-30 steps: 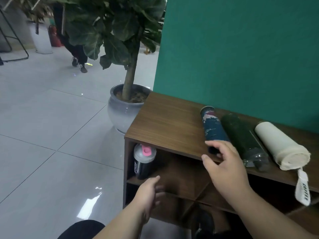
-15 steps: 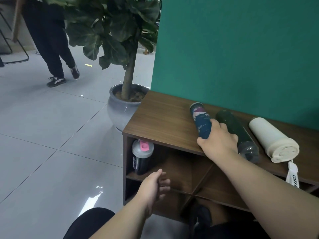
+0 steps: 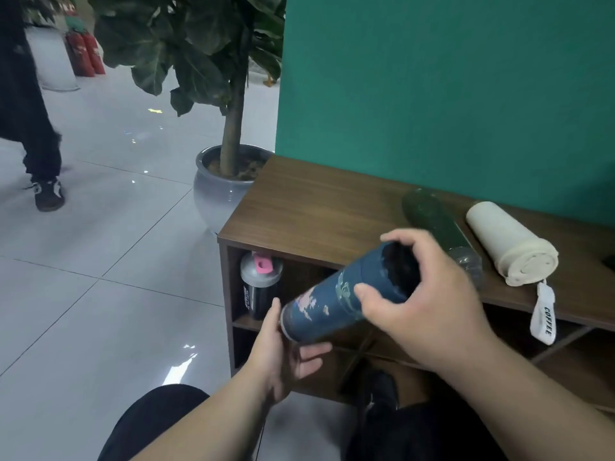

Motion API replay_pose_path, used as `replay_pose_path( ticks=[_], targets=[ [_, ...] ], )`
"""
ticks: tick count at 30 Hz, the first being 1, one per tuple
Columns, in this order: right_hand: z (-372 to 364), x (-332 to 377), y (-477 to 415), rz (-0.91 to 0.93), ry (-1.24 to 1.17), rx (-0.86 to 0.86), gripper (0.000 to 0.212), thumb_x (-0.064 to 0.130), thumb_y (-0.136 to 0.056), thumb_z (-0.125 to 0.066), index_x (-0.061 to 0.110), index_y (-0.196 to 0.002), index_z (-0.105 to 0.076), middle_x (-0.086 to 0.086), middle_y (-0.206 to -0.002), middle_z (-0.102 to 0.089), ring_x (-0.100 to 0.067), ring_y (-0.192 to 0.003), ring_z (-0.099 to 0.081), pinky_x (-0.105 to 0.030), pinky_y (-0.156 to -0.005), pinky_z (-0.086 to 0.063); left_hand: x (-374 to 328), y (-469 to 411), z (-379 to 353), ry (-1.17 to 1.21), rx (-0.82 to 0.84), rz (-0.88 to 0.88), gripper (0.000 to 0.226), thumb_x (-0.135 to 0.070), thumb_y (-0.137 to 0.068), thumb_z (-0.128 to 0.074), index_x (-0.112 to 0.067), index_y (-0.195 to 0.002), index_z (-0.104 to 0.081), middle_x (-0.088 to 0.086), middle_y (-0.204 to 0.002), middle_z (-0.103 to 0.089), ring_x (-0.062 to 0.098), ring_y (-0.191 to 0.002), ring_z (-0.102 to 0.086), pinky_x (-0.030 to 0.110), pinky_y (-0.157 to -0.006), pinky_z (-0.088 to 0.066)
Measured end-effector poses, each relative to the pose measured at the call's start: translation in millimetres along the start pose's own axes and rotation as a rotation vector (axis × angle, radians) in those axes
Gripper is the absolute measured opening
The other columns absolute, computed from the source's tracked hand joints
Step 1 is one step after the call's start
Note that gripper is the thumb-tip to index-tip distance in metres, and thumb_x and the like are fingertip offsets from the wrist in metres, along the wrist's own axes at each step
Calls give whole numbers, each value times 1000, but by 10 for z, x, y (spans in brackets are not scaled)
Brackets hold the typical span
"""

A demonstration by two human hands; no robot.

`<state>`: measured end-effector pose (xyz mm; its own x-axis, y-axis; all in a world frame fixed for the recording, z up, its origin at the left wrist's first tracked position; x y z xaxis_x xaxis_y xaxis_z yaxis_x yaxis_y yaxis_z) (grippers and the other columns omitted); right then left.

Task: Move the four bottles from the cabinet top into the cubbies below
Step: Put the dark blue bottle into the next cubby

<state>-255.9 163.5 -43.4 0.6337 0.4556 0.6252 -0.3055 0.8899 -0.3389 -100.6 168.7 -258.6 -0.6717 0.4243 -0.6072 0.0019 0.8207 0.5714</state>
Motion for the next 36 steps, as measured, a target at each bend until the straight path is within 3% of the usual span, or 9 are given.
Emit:
replay_pose_path(
  ticks=[4,10,13,19,24,25,29,33,36],
  targets=[
    [-371,-294,151,-122,-48,89,65,43,-60,-84,44,-115,-50,25,-108,-63,2,-100,-62,-18,-87,-47,172,-93,19,16,-63,91,57,-62,-89,-54,-20,-125,-68,11,-88,-75,25,-61,-64,22,-49,-54],
    [-999,-900,451,-400,-326,35,65,42,-57,-90,31,-116,-63,15,-103,-76,1,-97,-70,-35,-92,-56,332,-395,143,-158,-117,144,58,-67,-86,-53,-16,-109,-70,9,-67,-69,20,-44,-58,19,-42,-44],
    [-1186,-1131,394,-484,-336,-18,70,52,-54,-84,29,-117,-65,13,-104,-77,-3,-97,-71,-35,-92,-56,372,-576,159,-195,-146,148,63,-64,-92,-47,-11,-122,-66,15,-77,-68,24,-48,-57,23,-45,-46],
    [-1449,-1433,123,-572,-243,28,57,39,-64,-90,38,-112,-59,15,-104,-71,-12,-100,-68,-35,-89,-53,423,-871,155,-303,-165,168,52,-51,-101,-43,-12,-129,-61,10,-101,-71,25,-78,-67,32,-67,-53],
    [-1623,-1624,-73,-616,-228,24,68,51,-58,-87,35,-119,-61,13,-111,-73,-13,-105,-69,-41,-95,-56,351,-1006,14,-191,-179,189,26,-37,-104,-47,-17,-102,-63,5,-87,-66,21,-71,-62,23,-48,-53],
    [-1642,-1645,-111,-614,-224,17,72,51,-58,-87,34,-123,-61,13,-113,-72,-13,-106,-68,-41,-96,-55,340,-1039,-12,-152,-182,186,23,-35,-105,-47,-19,-99,-63,5,-89,-67,21,-74,-62,24,-51,-55],
    [-1679,-1691,-272,-611,-239,18,63,38,-68,-89,33,-123,-58,19,-105,-68,-7,-97,-64,-22,-85,-49,359,-1264,-53,-88,-163,137,34,-36,-103,-47,-22,-130,-62,9,-128,-69,31,-117,-65,46,-104,-50],
    [-1712,-1759,-391,-616,-265,20,54,34,-70,-89,38,-113,-57,27,-97,-66,7,-89,-62,-8,-75,-41,335,-1322,-126,-95,-154,122,39,-37,-104,-42,-31,-141,-52,-1,-140,-61,23,-127,-60,42,-112,-39],
    [-1750,-1821,-455,-635,-260,21,52,37,-67,-89,34,-109,-59,19,-99,-71,-1,-94,-67,-15,-79,-46,350,-1410,-137,-96,-159,103,47,-37,-103,-44,-29,-149,-47,1,-143,-60,24,-125,-61,50,-115,-38]
  ],
)
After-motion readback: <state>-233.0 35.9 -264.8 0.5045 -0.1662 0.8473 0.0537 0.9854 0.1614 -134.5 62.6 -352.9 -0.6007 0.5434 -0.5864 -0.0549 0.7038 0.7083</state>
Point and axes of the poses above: each hand's wrist, its own y-axis away from the middle knuckle, its own z-axis out of the back of the hand, x = y × z, the point moved 3 cm from there along -y, towards the middle knuckle
